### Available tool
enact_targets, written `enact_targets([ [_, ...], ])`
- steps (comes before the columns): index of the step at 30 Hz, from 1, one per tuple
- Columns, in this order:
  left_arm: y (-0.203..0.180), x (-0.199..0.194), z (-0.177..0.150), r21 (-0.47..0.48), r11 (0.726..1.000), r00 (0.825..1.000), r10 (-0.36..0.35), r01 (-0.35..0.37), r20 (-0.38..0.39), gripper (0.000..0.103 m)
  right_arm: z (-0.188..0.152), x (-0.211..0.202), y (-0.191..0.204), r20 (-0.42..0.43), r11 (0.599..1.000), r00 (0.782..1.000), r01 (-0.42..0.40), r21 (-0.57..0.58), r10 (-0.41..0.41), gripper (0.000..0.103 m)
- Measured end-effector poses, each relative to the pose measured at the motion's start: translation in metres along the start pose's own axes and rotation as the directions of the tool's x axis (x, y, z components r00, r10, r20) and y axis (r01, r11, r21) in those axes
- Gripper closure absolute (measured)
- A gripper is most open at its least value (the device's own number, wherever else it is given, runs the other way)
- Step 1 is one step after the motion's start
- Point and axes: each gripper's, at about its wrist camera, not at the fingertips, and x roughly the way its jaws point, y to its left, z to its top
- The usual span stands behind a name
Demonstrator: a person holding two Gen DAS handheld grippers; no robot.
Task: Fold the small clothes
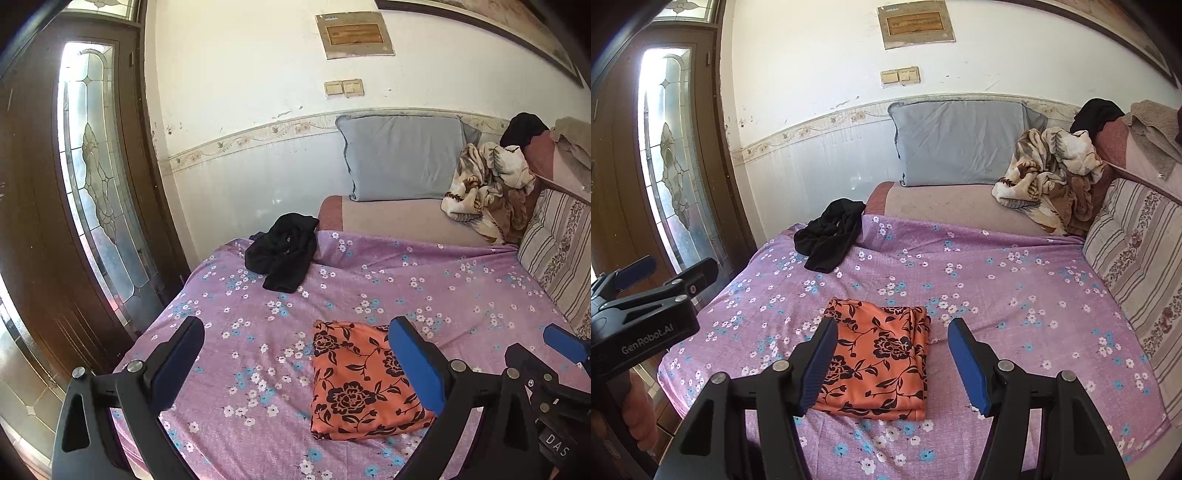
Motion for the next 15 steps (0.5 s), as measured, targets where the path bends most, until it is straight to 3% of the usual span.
enact_targets([
  [15,0.010,-0.005,-0.002,-0.016,1.000,1.000,-0.010,0.010,-0.002,0.003,-0.007,0.001,0.011,-0.012,1.000,1.000,0.000,-0.019,0.000,0.037],
])
